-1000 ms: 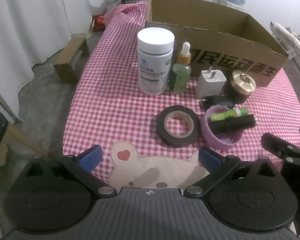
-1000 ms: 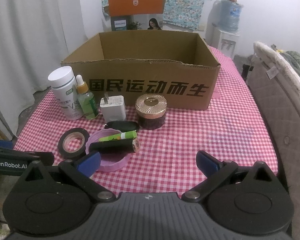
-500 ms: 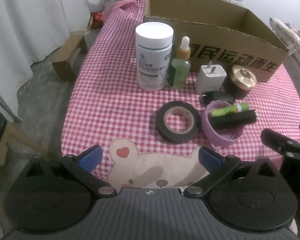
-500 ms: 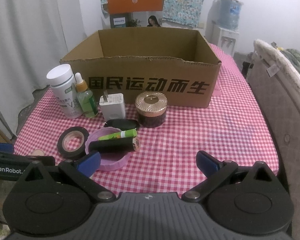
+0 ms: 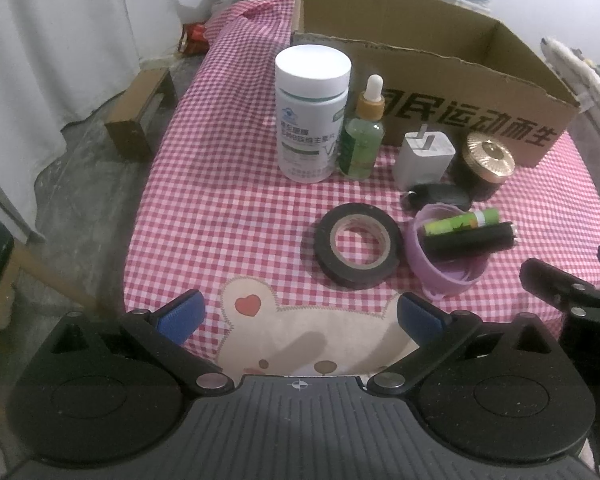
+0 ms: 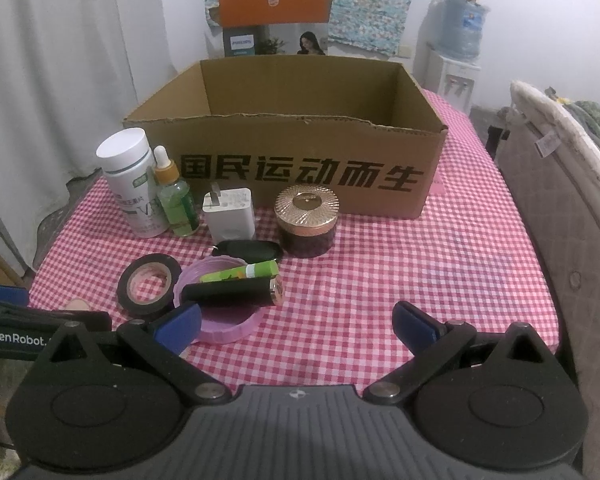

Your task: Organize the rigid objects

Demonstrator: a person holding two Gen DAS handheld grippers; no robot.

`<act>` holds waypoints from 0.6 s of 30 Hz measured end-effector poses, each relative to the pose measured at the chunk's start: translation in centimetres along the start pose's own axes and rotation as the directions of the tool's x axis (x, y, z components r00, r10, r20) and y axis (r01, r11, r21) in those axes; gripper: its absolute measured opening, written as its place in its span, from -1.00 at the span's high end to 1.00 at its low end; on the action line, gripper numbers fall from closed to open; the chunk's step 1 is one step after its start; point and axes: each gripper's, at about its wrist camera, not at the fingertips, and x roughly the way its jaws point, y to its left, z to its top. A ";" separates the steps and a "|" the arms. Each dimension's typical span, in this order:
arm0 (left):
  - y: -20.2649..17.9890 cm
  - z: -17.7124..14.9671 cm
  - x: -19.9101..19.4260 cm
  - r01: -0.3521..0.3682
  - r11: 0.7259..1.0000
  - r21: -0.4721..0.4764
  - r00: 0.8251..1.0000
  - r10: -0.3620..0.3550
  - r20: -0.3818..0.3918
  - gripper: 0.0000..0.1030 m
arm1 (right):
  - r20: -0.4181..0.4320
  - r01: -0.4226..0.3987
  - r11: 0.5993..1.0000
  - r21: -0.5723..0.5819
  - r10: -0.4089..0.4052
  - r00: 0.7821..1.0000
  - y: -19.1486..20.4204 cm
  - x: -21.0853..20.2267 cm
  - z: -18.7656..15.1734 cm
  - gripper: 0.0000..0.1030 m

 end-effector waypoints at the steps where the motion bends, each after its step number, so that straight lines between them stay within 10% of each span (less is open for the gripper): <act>1: -0.1 0.0 0.0 -0.001 1.000 0.003 1.000 0.001 0.001 -1.00 | 0.000 0.000 1.000 -0.001 0.000 1.000 0.0 0.0 0.0 -1.00; 18: -0.3 -0.2 -0.2 0.000 1.000 0.023 1.000 0.000 0.000 -1.00 | 0.004 -0.002 1.000 -0.003 0.002 1.000 0.2 0.0 0.0 -1.00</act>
